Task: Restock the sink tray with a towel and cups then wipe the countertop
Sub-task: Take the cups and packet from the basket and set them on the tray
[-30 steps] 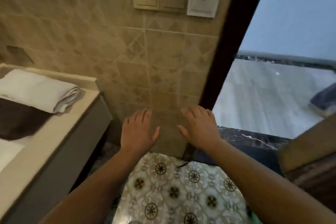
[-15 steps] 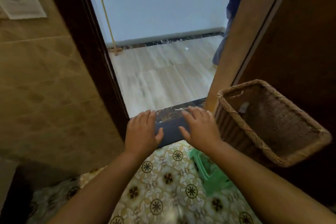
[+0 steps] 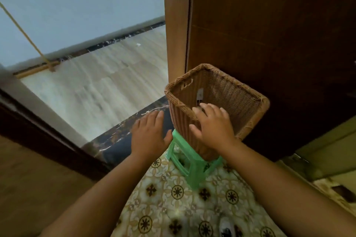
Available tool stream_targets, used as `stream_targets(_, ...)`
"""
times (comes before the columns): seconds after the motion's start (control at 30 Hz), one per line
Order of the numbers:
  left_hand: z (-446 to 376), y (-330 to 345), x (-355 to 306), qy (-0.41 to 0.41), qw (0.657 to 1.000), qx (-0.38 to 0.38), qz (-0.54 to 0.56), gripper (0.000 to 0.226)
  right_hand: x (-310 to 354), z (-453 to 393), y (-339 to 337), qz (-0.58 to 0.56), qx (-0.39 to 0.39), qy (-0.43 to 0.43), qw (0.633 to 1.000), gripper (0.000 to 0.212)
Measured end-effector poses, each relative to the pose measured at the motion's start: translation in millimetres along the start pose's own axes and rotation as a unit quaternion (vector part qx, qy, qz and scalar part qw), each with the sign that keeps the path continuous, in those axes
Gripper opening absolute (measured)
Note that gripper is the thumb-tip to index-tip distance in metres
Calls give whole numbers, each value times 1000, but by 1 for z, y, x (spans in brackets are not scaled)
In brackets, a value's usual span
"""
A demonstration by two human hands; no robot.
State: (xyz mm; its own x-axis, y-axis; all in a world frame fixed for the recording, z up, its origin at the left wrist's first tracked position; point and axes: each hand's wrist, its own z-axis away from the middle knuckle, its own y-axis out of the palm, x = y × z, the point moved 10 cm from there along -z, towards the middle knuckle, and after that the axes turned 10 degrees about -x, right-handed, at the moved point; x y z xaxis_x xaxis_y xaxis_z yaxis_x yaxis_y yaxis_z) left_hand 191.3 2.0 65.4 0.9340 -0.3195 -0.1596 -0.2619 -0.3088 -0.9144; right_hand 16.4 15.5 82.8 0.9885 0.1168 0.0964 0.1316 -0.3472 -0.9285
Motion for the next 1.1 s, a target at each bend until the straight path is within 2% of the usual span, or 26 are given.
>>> stream_targets(0.13,-28,27,-57,-2,1000,-12,0,66,-71,-5,3,2,4,-2,1000,59)
stream_targets(0.4,-60,75,-141,-78,997,2,-14,66,-172,-35,19,-11,42,-64,997,58)
stream_targets(0.57,-75,96,-139,-125,992,10,-19,65,-185,-62,45,-27,51,-99,993,58)
stream_targets(0.87,-114,146,-124,-154,988,28,-5,66,-191,-106,125,-42,91,-112,989,60)
stream_targets(1.1,-143,187,-118,-214,976,37,-10,66,-211,-136,189,-61,152,-131,978,61)
